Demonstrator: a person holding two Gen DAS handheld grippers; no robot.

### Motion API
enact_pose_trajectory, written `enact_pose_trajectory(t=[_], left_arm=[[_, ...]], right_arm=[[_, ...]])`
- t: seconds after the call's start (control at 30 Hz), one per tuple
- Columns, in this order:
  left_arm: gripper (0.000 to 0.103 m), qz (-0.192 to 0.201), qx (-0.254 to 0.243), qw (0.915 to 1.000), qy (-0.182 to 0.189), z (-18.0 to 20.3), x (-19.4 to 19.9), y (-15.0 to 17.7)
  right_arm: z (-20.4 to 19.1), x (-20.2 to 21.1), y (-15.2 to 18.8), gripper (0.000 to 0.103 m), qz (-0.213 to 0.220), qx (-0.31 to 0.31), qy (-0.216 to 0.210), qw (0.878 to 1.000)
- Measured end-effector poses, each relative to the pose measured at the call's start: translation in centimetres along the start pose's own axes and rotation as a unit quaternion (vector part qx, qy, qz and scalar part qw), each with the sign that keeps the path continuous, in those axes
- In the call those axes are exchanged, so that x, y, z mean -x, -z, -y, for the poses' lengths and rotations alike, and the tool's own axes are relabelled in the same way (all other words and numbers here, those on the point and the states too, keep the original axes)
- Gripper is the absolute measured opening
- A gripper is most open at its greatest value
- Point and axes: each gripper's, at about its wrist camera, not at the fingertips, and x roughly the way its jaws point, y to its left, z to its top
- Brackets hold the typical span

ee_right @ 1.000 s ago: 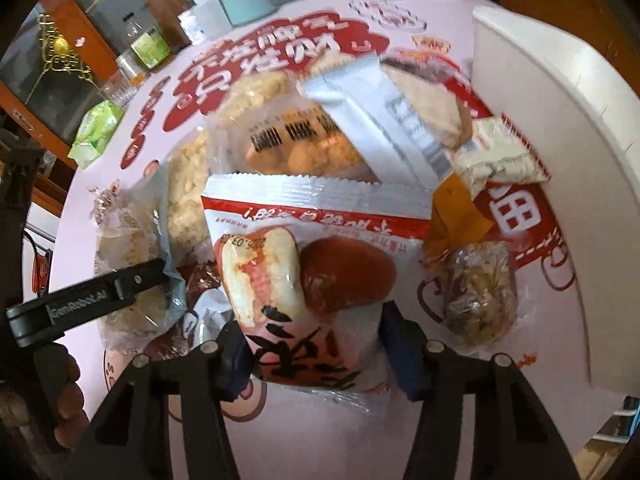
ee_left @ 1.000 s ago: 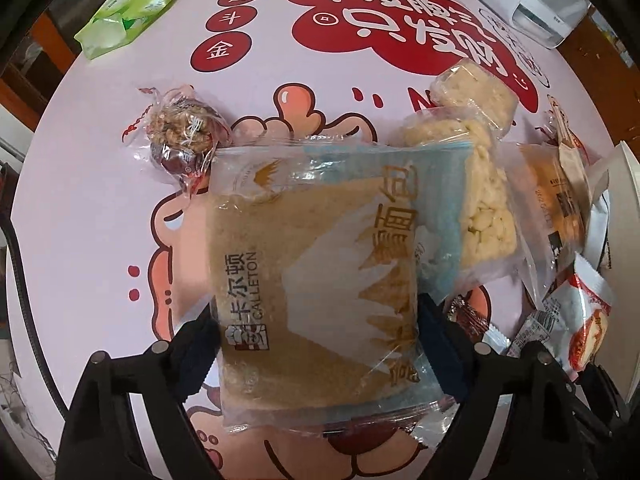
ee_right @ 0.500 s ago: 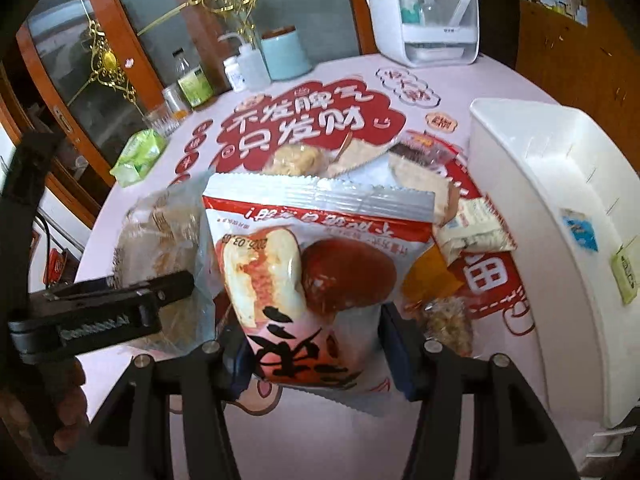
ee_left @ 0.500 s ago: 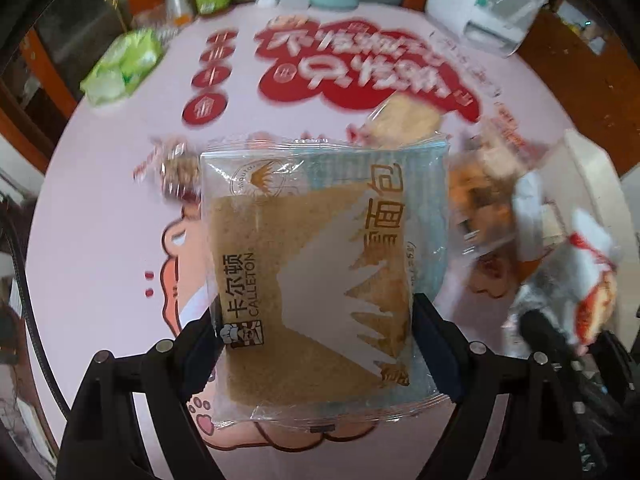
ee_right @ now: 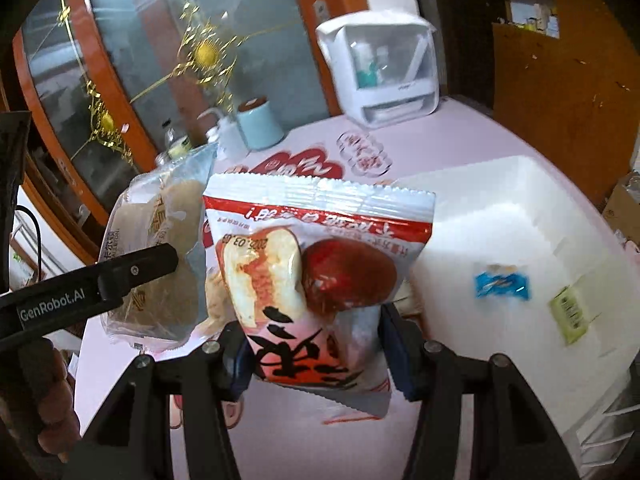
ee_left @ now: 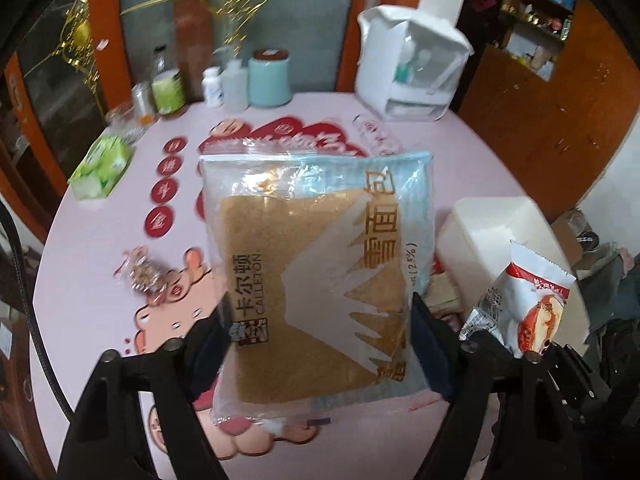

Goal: Organize snacks
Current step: 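Carry the bread loaf and red-white bag into the white tray and release both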

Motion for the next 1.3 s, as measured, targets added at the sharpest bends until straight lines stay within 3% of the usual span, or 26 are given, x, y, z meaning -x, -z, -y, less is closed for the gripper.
enact_pose_trajectory(t=[0.57, 0.93, 1.03, 1.13, 1.2, 1.3], left_arm=[[0.06, 0.039, -0.058, 0.9942, 0.081, 17.9, -0.7, -3.5], [0.054, 0.026, -0.095, 0.9913, 0.088, 26.7, -4.0, -3.6], [0.059, 0.015, -0.1, 0.9918, 0.078, 27.6, -4.6, -3.4], [0.071, 0.0, -0.095, 0.9926, 0.076, 28.0, -5.2, -3.4], [0.089, 0.003, -0.092, 0.9925, 0.08, 28.2, -5.1, -3.5], [0.094, 0.016, -0.094, 0.9925, 0.077, 28.1, -4.7, -3.7]], right_arm=[[15.2, 3.2, -3.6, 0.055, 0.015, -0.042, 0.081, 0.996], [20.2, 0.7, -3.6, 0.059, -0.053, -0.051, 0.098, 0.993], [20.8, 0.2, -3.5, 0.06, -0.066, -0.051, 0.089, 0.992], [21.1, -0.2, -3.5, 0.072, -0.069, -0.044, 0.089, 0.993], [21.2, -0.3, -3.4, 0.075, -0.073, -0.037, 0.088, 0.993], [21.4, 0.0, -3.4, 0.075, -0.066, -0.034, 0.085, 0.994]])
